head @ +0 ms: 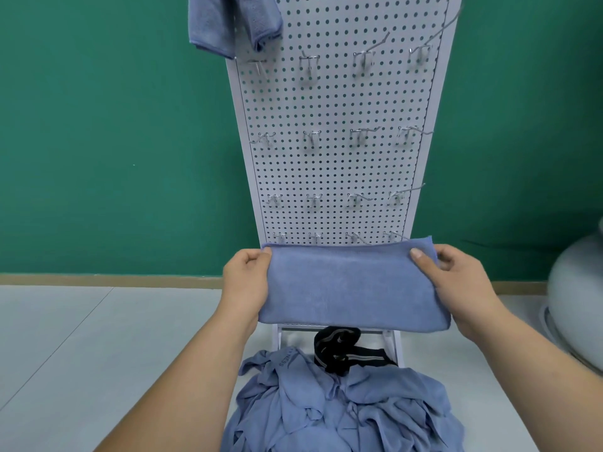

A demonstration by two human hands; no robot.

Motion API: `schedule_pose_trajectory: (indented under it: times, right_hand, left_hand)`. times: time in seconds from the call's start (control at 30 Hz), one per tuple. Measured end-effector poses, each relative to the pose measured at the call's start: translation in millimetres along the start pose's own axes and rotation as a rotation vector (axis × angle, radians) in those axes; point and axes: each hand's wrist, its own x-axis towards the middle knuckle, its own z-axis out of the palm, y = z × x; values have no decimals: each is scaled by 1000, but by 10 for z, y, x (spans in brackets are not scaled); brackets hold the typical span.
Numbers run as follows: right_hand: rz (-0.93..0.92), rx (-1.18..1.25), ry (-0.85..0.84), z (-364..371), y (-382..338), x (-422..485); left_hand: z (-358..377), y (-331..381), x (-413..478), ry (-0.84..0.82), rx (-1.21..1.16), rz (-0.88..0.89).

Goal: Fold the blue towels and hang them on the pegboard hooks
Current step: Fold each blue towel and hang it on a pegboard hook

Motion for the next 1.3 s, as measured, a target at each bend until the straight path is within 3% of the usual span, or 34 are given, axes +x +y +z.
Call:
schedule_pose_trajectory:
  times: [0.13, 0.23, 0.53, 0.6, 0.7, 0.83, 0.9, 1.0, 1.1, 1.17, 1.3]
  right_hand:
    - [168, -41, -29, -41, 236, 98]
    - [137, -128, -53, -79, 294, 133]
    - [-64, -219, -106, -104, 188, 104]
    - [-119, -383, -205, -166, 193, 90]
    - [-260, -783, -271, -203, 275, 120]
    - [-280, -964, -190, -176, 315, 136]
    - [-209, -922, -153, -188, 308, 145]
    - [-31, -478, -165, -222, 282, 147]
    - [87, -136, -214, -230, 178, 96]
    - [91, -88, -174, -232, 142, 89]
    - [67, -272, 5, -201, 203, 153]
  left_hand:
    - [-17, -163, 37, -33, 104, -118]
    - [-67, -217, 62, -131, 114, -164]
    - [-103, -138, 33, -200, 208, 111]
    - [-134, -160, 32, -318, 308, 160]
    - [-170, -228, 59, -449, 645, 298]
    - [-138, -214, 68, -387, 812, 381]
    - [-142, -197, 82, -354, 777, 338]
    - [-149, -158, 83, -359, 457, 110]
    - [-164, -144, 83, -341, 356, 61]
    - [-160, -129, 70, -349, 292, 69]
    - [-123, -112, 93, -295, 269, 96]
